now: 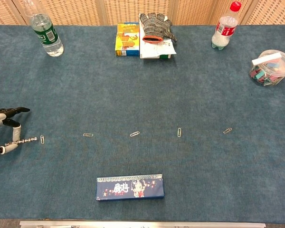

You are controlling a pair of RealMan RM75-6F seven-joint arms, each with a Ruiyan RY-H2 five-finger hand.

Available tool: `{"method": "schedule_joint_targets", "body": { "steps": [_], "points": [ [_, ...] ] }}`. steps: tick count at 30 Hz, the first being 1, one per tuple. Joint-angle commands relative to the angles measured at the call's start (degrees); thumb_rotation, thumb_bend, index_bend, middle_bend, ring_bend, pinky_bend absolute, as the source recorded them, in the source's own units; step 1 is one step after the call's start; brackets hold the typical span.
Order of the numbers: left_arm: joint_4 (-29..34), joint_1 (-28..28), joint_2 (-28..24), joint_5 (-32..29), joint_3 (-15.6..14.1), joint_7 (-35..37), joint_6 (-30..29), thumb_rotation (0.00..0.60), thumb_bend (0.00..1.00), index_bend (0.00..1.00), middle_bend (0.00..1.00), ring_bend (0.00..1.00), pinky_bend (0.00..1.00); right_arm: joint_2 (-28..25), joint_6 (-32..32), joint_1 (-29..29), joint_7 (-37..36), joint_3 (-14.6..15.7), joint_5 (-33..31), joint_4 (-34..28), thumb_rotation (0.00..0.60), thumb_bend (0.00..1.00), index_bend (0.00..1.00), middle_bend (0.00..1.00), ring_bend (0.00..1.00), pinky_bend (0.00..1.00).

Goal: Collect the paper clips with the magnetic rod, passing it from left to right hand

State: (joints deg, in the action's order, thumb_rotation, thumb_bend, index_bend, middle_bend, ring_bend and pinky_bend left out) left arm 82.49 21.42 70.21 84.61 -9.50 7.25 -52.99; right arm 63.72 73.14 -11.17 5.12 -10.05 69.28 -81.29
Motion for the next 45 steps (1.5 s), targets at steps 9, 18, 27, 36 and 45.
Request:
{"method": "schedule_joint_targets", "body": {
  "steps": [9,18,27,36,45],
  "points": [
    [-0.2,1.1,0.9,-0.9,1.0,-0.6,2.0,0.6,0.36,0.6,0.0,0.0,0.0,-0.1,0.2,0.3,-0.8,0.0,0.0,0.3,0.6,0.02,0.58,0.41,0.32,0.27],
    [2.2,2.8,-0.1,-0.5,2.8,-2.1,1.5,0.6,0.36,0.6,0.0,0.0,0.0,-0.3,1.0,0.9,-1.7,0.0,0.3,0.4,0.6,0.02,0.58,0.41,0.32,0.27],
    [3.9,5.7,1.0,-0.7,6.2,-3.8,1.6,0.6,0.36,0.6,0.0,0.0,0.0,-0.9,1.9,1.8,-2.4,0.0,0.5,0.0,0.6,0.02,0.58,0.41,0.32,0.27],
    [4.4,7.9,3.4,-0.6,6.9,-8.3,2.5,0.6,0.36,0.61,0.0,0.0,0.0,-1.7,2.5,2.3,-3.0,-0.2,0.6,-0.3,0.6,0.02,0.58,0.41,0.32,0.27],
    [7.1,8.0,3.6,0.2,5.5,-11.9,2.2,0.6,0.36,0.61,0.0,0.0,0.0,-1.6,2.6,2.5,-3.5,-0.1,0.7,0.0,0.6,0.02,0.58,0.41,0.32,0.27]
  ]
}}
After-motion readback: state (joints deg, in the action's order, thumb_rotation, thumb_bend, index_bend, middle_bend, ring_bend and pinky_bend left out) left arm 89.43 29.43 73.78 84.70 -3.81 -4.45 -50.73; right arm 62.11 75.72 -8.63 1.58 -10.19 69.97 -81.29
